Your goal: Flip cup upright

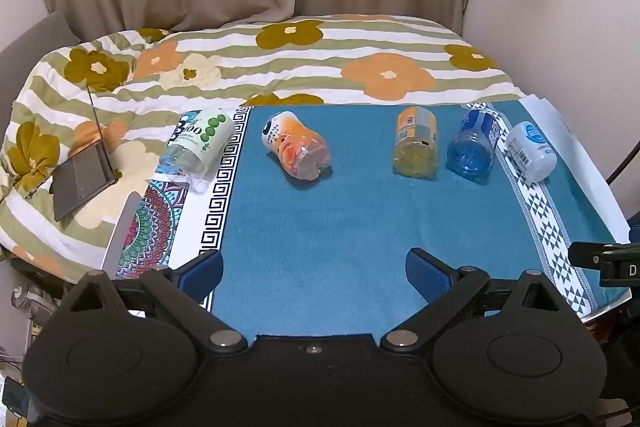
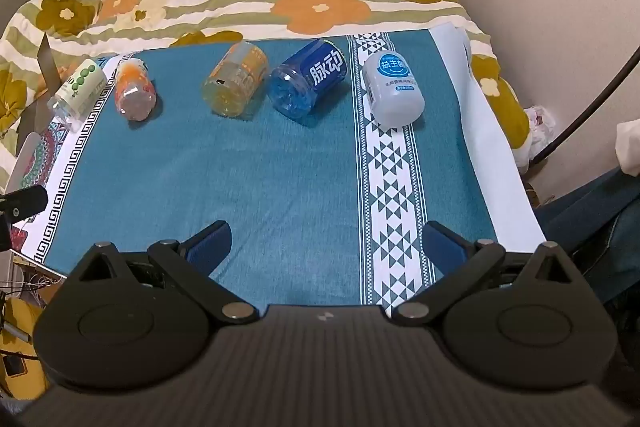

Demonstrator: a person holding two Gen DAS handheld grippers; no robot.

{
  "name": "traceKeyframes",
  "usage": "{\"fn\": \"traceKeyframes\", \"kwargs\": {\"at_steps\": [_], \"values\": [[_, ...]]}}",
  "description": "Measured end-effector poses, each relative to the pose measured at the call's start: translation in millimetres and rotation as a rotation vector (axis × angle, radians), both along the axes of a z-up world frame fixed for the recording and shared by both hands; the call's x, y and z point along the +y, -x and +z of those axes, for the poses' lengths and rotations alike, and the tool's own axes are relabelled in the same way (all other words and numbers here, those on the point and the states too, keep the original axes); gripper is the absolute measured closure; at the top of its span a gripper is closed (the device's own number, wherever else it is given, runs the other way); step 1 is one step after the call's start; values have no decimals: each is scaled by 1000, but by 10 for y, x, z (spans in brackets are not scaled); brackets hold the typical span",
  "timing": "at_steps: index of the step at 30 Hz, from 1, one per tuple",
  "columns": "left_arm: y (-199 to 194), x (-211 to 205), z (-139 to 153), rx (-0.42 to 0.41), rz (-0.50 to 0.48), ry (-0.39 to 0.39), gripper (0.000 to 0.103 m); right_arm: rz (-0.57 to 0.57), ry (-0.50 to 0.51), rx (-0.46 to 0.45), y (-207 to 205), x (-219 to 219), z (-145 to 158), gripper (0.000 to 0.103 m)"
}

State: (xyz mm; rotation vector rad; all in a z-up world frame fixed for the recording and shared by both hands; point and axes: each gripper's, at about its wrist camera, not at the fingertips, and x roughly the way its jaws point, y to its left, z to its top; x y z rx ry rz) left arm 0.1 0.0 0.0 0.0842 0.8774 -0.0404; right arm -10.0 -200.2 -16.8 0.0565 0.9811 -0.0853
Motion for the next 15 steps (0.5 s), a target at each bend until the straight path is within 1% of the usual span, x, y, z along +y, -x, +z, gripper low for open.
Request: {"fn": "traceKeyframes", "kwargs": {"at_steps": [15], "values": [[10,-63,31,-2,2,-5,3,0,1,-4,0,-17,19,0]]}}
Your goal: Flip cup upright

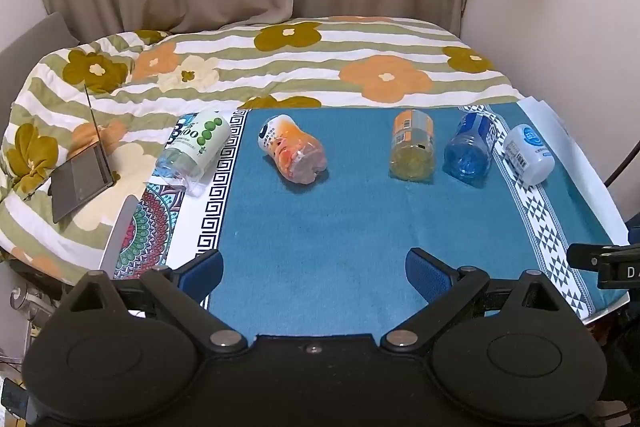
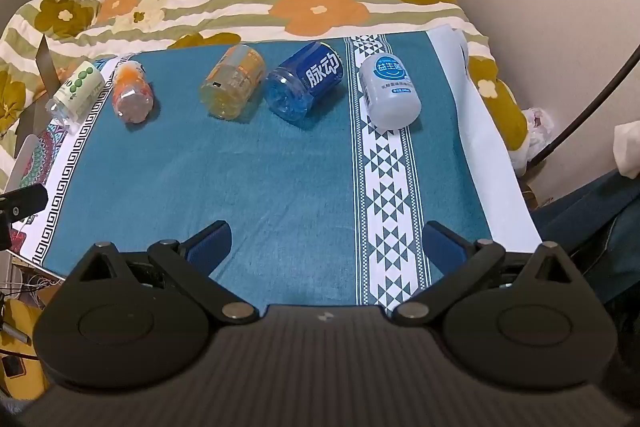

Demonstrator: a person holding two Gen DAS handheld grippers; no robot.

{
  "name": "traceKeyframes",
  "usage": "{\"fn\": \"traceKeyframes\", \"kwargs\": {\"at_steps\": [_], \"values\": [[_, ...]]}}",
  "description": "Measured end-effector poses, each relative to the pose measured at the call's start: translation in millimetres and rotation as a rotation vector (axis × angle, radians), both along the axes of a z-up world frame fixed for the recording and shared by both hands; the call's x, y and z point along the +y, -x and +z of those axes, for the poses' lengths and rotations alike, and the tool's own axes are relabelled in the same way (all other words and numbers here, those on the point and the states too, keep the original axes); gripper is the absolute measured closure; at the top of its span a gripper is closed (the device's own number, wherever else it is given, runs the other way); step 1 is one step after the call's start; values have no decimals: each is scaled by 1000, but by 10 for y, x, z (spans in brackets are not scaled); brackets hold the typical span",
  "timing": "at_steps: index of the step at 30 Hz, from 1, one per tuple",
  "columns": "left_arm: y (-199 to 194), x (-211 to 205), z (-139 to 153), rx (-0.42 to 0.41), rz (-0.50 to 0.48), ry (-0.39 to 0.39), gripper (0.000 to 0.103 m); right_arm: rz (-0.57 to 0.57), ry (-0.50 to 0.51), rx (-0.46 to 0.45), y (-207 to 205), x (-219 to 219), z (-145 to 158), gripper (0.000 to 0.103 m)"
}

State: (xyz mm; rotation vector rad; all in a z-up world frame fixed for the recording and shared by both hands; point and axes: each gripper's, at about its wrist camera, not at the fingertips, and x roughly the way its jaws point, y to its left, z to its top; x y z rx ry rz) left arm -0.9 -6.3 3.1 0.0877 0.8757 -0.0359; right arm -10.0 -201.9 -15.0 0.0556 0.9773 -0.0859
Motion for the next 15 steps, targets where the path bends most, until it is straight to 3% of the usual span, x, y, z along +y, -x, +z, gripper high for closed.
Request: {"fn": "traceKeyframes", "kwargs": {"at_steps": [15], "values": [[-36,13,-6,-4,5,13,3,2,-4,1,-14,4,-16,0]]}}
